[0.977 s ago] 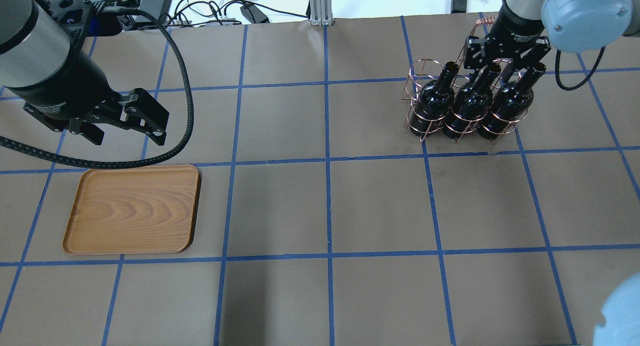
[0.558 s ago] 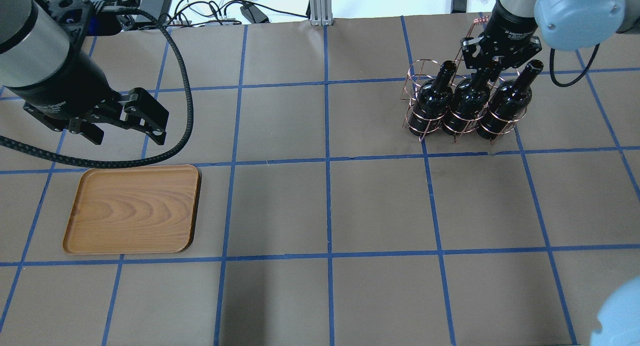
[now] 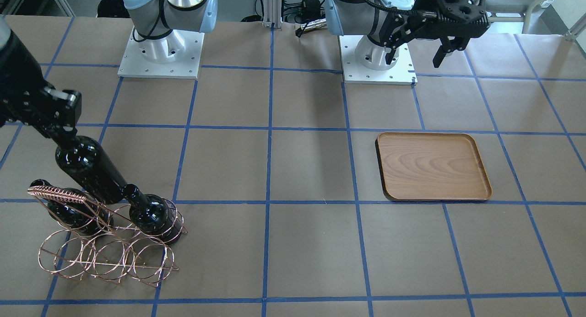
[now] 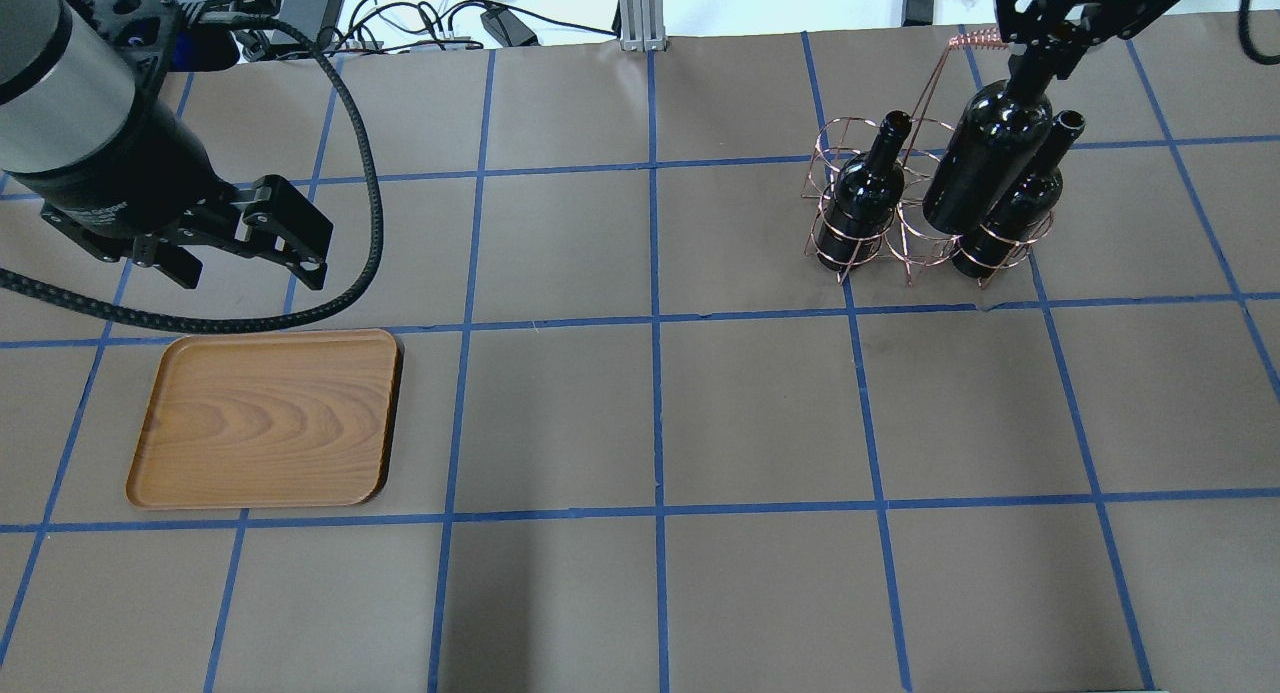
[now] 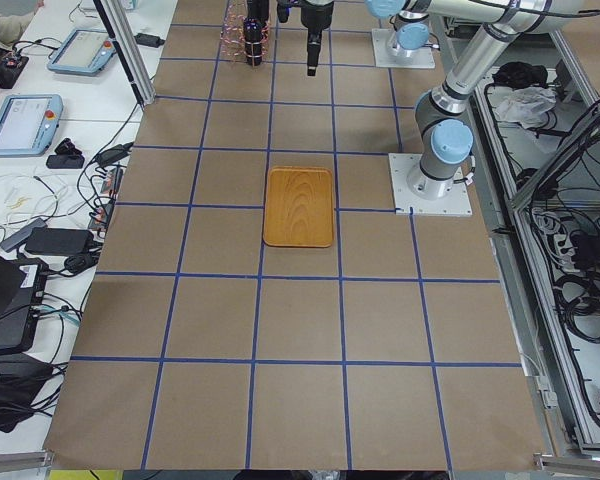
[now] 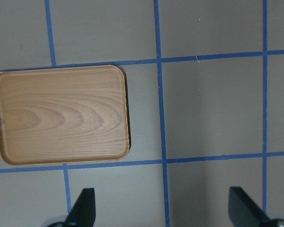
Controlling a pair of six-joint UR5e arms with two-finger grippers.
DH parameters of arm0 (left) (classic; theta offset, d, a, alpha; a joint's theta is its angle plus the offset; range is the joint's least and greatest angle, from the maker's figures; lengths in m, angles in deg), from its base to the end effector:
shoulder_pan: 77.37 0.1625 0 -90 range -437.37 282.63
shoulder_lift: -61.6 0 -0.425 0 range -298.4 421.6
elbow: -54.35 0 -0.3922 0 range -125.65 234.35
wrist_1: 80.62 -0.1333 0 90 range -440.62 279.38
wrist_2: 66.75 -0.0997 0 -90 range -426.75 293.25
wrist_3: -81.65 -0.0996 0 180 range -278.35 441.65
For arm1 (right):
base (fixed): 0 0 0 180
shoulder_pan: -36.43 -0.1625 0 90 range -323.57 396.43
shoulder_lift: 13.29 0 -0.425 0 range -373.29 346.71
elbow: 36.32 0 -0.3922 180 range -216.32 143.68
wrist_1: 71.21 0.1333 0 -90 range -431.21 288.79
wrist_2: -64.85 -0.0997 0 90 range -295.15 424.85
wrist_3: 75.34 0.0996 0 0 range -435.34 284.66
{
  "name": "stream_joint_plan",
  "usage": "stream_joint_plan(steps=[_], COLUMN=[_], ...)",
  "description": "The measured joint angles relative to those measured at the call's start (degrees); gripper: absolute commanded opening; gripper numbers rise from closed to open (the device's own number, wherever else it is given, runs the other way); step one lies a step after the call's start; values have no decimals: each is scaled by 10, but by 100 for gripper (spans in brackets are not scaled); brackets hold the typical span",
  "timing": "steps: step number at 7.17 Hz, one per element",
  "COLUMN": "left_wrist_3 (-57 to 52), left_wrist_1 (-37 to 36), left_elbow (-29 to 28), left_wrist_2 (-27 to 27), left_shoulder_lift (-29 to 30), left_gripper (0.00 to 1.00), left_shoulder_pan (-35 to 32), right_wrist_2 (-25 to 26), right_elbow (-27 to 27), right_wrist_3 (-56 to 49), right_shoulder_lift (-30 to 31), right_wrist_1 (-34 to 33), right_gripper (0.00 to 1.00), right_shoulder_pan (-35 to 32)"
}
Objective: Take wine from basket and place on tray
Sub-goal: 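Lift the dark wine bottle up out of the rack with the right gripper, then carry the bottle toward the wooden tray and the left gripper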
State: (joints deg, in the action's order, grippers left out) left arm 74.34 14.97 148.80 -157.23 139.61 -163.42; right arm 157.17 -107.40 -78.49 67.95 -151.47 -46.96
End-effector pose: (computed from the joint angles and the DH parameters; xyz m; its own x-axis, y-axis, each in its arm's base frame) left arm -0.1044 -0.4117 0.5335 -0.9982 0.0583 -0.0126 0.0586 0.9977 -0.0327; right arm 0.0650 -0.5624 0.5529 -0.9973 0.0606 0.0408 0.0604 0.9982 -0.0051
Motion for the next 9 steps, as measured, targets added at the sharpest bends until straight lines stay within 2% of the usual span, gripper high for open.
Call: stream_joint_plan(steps=[1,2,3,5,7,9], left_wrist_3=[-22,-47,-63,-83,-156,-237], left_wrist_1=[-2,-3,-3,-4,-4,4], left_elbow=[-1,-2,-4,-5,-6,0], left_wrist_2=[-2,-3,-3,0,2,-2], left_shoulder_lift=[0,0,0,2,8,8], left_gripper=[100,100,100,100,100,100], left_shoulder_pan=[3,10,27,83,128,161], right_wrist_2=[2,2,-7,-28,-36,-58], right_elbow=[0,-15,-35,-54,-56,-46], right_wrist_3=[7,41,101,255,406,541], right_shoulder_lift=[21,31,29,-3,-52,-104], right_wrist_1=[53,77,66,1,-73,-153], right_gripper=[5,5,4,5,4,4], right_shoulder_pan=[-18,-58,-116,-224,-319,-387])
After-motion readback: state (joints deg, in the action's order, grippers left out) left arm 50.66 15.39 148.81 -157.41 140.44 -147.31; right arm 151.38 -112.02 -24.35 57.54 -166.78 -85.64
